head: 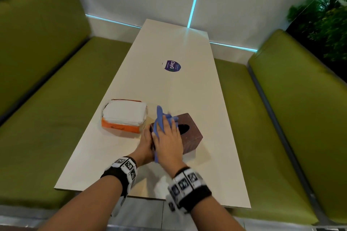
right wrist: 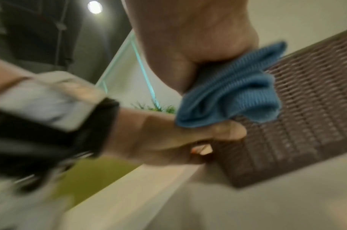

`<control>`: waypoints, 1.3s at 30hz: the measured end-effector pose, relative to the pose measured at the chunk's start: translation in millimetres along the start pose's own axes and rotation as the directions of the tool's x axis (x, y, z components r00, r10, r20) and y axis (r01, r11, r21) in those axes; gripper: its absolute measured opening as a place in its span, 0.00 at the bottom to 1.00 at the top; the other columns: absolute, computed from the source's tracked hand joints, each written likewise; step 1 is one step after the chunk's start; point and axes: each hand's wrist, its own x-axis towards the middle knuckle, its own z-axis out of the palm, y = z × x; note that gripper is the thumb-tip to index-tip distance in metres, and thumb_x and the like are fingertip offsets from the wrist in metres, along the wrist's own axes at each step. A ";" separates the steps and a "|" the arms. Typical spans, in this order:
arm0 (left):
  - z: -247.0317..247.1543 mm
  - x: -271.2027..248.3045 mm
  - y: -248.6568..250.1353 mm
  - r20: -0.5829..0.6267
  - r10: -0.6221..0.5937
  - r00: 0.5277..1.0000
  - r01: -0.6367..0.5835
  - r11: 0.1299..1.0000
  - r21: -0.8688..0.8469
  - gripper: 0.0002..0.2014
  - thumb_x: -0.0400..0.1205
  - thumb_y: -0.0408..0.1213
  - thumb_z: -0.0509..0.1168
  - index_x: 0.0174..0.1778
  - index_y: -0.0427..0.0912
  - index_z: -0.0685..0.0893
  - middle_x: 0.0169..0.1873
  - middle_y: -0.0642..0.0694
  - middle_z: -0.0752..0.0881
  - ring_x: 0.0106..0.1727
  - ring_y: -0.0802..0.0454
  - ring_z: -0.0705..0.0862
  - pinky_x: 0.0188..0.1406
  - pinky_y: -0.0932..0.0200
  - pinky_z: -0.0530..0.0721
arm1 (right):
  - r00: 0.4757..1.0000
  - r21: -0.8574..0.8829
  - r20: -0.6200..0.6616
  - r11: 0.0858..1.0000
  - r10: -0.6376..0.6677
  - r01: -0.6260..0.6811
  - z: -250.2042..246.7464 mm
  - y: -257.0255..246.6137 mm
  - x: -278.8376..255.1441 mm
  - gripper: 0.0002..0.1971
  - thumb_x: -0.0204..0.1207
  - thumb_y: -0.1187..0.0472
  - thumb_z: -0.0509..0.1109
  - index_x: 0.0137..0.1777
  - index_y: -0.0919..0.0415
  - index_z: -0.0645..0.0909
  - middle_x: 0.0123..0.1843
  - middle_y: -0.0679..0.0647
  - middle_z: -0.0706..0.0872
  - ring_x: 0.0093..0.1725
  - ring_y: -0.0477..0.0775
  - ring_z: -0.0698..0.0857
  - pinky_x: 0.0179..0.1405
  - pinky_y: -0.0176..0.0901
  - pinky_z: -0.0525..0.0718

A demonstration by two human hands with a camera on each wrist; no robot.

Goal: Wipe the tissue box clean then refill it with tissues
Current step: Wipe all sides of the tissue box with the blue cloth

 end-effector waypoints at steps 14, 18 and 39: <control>-4.9 8.0 -14.5 0.080 0.011 0.997 -0.014 0.999 0.029 0.76 0.45 0.54 0.83 0.81 0.35 0.43 0.73 0.42 0.59 0.77 0.45 0.64 0.77 0.53 0.67 | 0.967 -0.039 0.130 0.975 0.221 -0.218 -5.8 6.8 -20.2 0.25 0.79 0.48 0.52 0.74 0.49 0.77 0.77 0.56 0.76 0.71 0.70 0.78 0.69 0.67 0.75; -6.9 8.0 -9.5 0.087 0.024 0.996 -0.025 1.000 0.013 0.72 0.45 0.52 0.81 0.81 0.39 0.44 0.68 0.50 0.57 0.73 0.50 0.63 0.72 0.62 0.65 | 0.939 -0.136 0.059 0.935 0.338 -0.328 -13.3 48.2 1.6 0.26 0.87 0.49 0.50 0.84 0.49 0.58 0.86 0.57 0.56 0.82 0.71 0.58 0.79 0.69 0.60; -4.1 10.3 -9.1 0.052 0.067 0.996 -0.067 0.998 -0.004 0.67 0.52 0.61 0.71 0.80 0.30 0.48 0.71 0.46 0.58 0.73 0.52 0.60 0.78 0.62 0.57 | 0.995 -0.230 0.097 0.973 0.039 -0.016 0.5 3.7 -22.2 0.23 0.81 0.57 0.60 0.75 0.57 0.74 0.82 0.63 0.67 0.82 0.72 0.57 0.82 0.66 0.54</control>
